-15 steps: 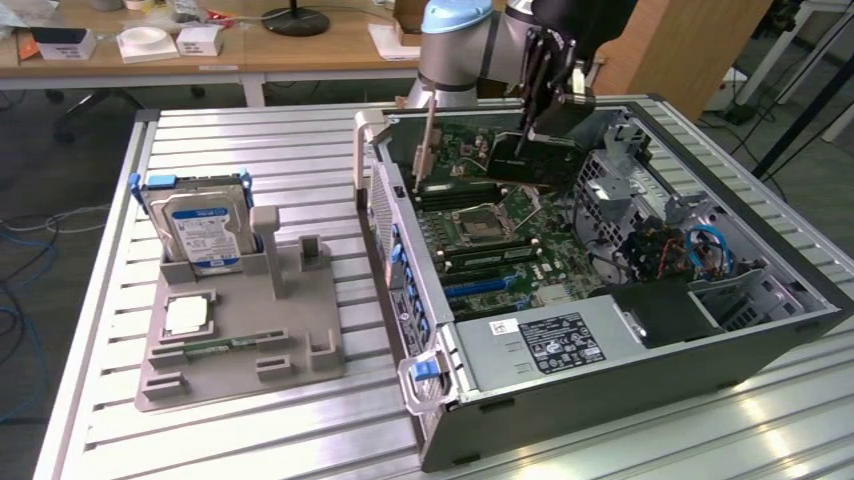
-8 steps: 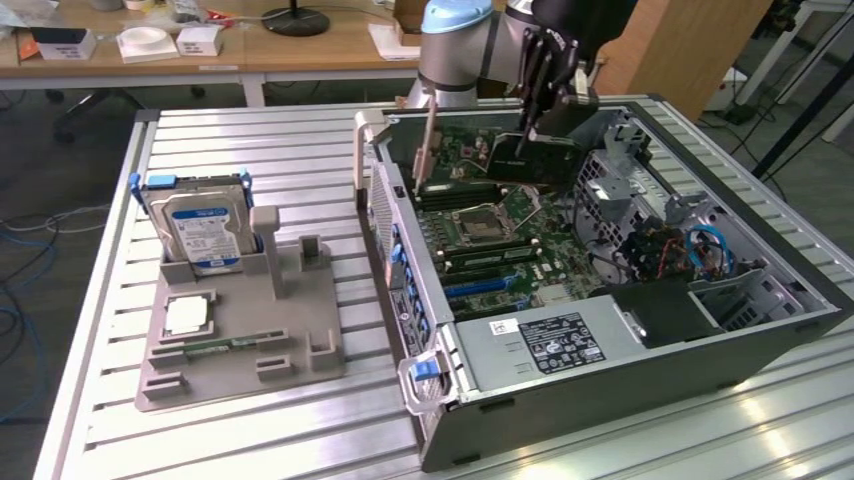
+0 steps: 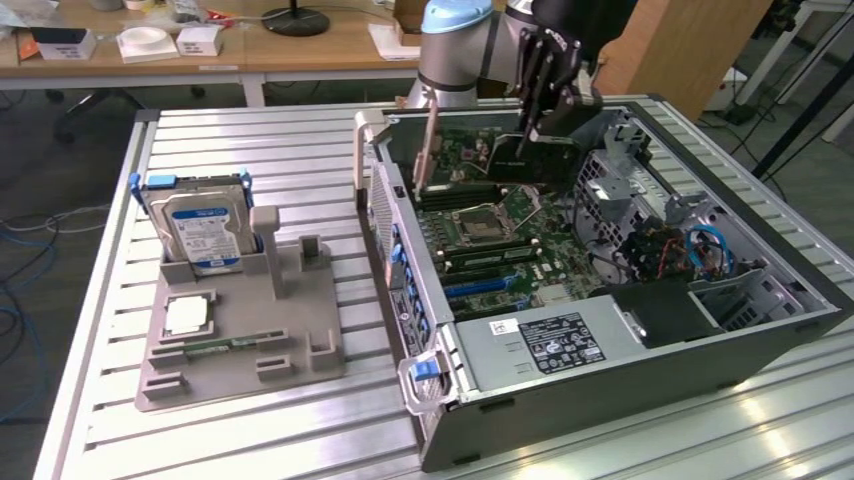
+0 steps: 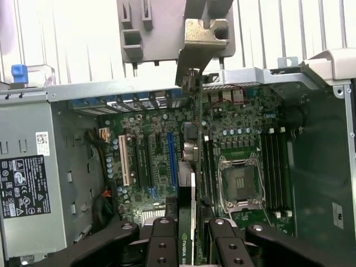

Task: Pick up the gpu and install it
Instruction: 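Insert the gpu into the slot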

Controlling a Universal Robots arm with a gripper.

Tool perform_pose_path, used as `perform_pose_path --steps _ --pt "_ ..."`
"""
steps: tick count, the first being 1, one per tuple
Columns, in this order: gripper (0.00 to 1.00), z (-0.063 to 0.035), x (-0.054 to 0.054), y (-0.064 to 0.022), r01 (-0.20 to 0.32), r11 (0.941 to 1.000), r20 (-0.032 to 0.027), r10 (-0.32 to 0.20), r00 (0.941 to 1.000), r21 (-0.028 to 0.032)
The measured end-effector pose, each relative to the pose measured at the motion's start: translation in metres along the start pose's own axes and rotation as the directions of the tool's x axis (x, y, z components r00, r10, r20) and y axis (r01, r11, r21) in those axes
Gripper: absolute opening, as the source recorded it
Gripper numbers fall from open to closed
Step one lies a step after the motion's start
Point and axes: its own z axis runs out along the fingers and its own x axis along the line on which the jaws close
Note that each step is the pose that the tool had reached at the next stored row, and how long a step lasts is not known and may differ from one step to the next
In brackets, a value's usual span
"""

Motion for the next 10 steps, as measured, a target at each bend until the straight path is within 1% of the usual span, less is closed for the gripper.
perform_pose_path --steps 3,7,10 --pt "0.26 0.0000 0.0000 0.0000 0.019 0.9998 -0.0008 -0.019 0.9998 -0.0005" --pt "0.26 0.0005 -0.0001 -0.0007 0.020 0.9998 -0.0006 -0.020 0.9998 -0.0005" --pt "0.26 0.0011 -0.0009 -0.0068 0.020 0.9998 -0.0010 -0.020 0.9998 -0.0006"
